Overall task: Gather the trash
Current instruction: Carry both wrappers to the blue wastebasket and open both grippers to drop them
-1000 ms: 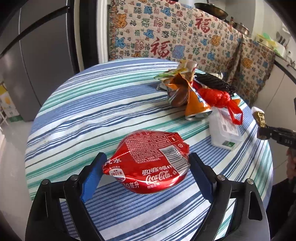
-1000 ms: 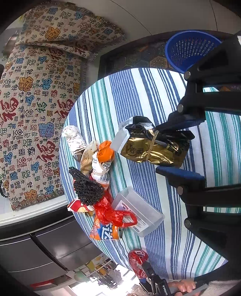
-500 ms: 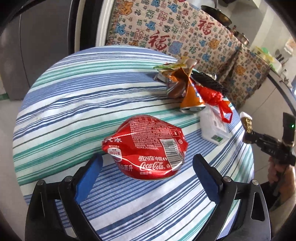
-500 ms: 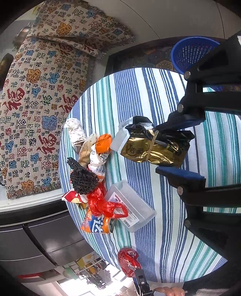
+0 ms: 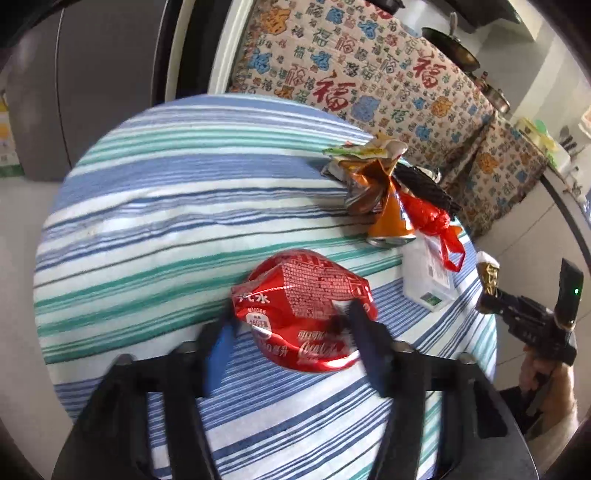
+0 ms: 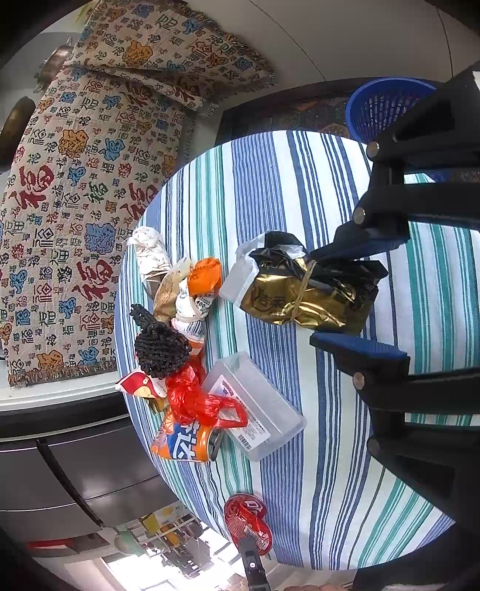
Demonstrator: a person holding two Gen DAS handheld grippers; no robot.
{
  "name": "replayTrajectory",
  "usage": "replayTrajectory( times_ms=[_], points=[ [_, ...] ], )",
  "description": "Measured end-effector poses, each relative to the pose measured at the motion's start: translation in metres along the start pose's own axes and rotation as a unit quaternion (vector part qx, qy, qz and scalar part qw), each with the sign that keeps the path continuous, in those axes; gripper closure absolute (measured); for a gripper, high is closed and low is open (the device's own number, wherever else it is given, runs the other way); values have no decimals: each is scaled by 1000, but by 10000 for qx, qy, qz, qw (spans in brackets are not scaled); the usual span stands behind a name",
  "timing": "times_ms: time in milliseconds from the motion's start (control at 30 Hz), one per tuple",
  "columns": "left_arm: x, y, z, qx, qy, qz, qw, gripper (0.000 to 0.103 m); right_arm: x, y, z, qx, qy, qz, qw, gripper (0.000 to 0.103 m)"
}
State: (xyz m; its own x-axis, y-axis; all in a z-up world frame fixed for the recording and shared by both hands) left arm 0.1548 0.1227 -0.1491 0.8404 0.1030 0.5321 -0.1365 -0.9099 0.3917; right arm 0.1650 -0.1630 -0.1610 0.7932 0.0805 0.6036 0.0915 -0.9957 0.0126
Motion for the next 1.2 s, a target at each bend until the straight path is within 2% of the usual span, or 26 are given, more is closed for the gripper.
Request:
replayTrajectory(
  times_ms=[33, 67, 133, 200, 333, 500, 667, 833, 1033, 1200],
  points=[
    [-1, 0, 0, -275, -7, -138, 9995, 73, 0, 0, -1, -14, 14, -15, 10000, 65],
    [0, 1, -2, -321, 53, -163, 9993, 74, 1, -1, -2, -25, 32, -30, 10000, 65],
    [0, 4, -5, -104, 158, -46, 9998, 79, 2, 0, -4, -48, 72, -47, 10000, 65],
    [-2, 6, -4, -110, 166, -62, 9998, 80, 2, 1, -7, -76, 101, -58, 9999, 65],
    [2, 20, -19, -96, 534, 79, 9985, 80, 3, 5, -17, -94, 242, 8, 9997, 65],
    [1, 66, -30, 185, 873, 554, 9945, 80, 2, 16, -25, 28, 268, 181, 9995, 65],
    [-8, 131, -23, 46, 811, 1062, 9910, 80, -1, 43, -46, 167, 349, 527, 9979, 65],
    [-19, 214, -13, -444, 697, 1619, 9833, 80, -7, 86, -86, -13, 516, 717, 9961, 65],
    [-35, 314, 15, -973, 481, 2219, 9690, 80, -34, 158, -126, -699, 491, 829, 9929, 65],
    [-58, 388, 57, -1266, 144, 2671, 9552, 80, -65, 232, -136, -1138, 260, 1168, 9863, 65]
  ],
)
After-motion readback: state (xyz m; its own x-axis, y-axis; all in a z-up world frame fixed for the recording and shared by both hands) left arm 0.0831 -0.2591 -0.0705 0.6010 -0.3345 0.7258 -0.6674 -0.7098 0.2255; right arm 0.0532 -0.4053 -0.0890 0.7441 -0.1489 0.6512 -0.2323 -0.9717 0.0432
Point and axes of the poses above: each gripper's, at about its wrist camera, not at the fingertips, and z roughly the way its jaws point, y to its right, x to its top, the point moved 5 cm from there along z, roughly the way its jaws point, and after that the axes turned 1 degree about -z, right-handed, at the moved point
